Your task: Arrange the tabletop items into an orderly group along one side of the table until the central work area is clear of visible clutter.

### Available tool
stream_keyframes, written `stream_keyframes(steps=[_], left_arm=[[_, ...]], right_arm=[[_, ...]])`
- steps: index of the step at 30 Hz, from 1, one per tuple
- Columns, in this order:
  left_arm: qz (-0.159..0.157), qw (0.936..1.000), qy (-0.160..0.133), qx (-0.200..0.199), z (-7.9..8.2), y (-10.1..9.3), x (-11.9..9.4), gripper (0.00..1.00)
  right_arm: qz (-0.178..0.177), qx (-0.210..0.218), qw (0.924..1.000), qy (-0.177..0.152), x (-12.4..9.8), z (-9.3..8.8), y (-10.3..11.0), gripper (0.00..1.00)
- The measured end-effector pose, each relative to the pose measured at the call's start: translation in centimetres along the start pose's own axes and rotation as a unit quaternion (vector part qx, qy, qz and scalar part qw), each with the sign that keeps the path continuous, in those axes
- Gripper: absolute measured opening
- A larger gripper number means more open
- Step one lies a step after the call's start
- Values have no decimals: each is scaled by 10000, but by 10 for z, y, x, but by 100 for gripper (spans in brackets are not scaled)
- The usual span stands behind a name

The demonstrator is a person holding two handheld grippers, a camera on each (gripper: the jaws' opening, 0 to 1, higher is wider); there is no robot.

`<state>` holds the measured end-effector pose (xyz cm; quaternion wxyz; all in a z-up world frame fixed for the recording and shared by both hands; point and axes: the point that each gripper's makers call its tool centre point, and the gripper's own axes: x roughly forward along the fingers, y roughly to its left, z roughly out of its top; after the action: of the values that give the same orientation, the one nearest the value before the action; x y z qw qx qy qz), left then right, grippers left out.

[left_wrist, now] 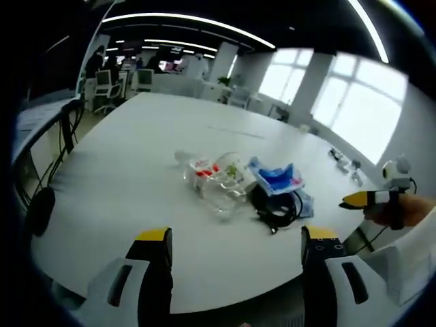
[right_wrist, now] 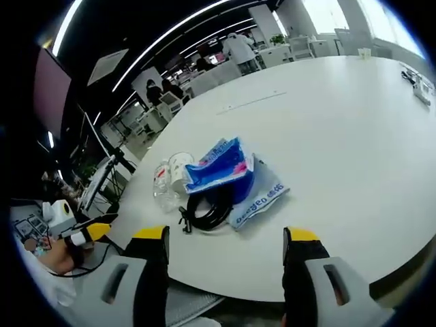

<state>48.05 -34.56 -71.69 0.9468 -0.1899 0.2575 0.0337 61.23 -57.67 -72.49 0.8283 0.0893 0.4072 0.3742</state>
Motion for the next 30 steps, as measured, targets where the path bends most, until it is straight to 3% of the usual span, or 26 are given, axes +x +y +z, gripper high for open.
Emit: stream_keyframes(steps=[22,30], left_arm=[[115,9999,21,59,-1,5,1,73],[117,9999,70,88,-3,4,2,73]], right_arm=[[9,150,9998,102,4,-3,-3,64],[-10,190,9998,2,3,8,-5,64]])
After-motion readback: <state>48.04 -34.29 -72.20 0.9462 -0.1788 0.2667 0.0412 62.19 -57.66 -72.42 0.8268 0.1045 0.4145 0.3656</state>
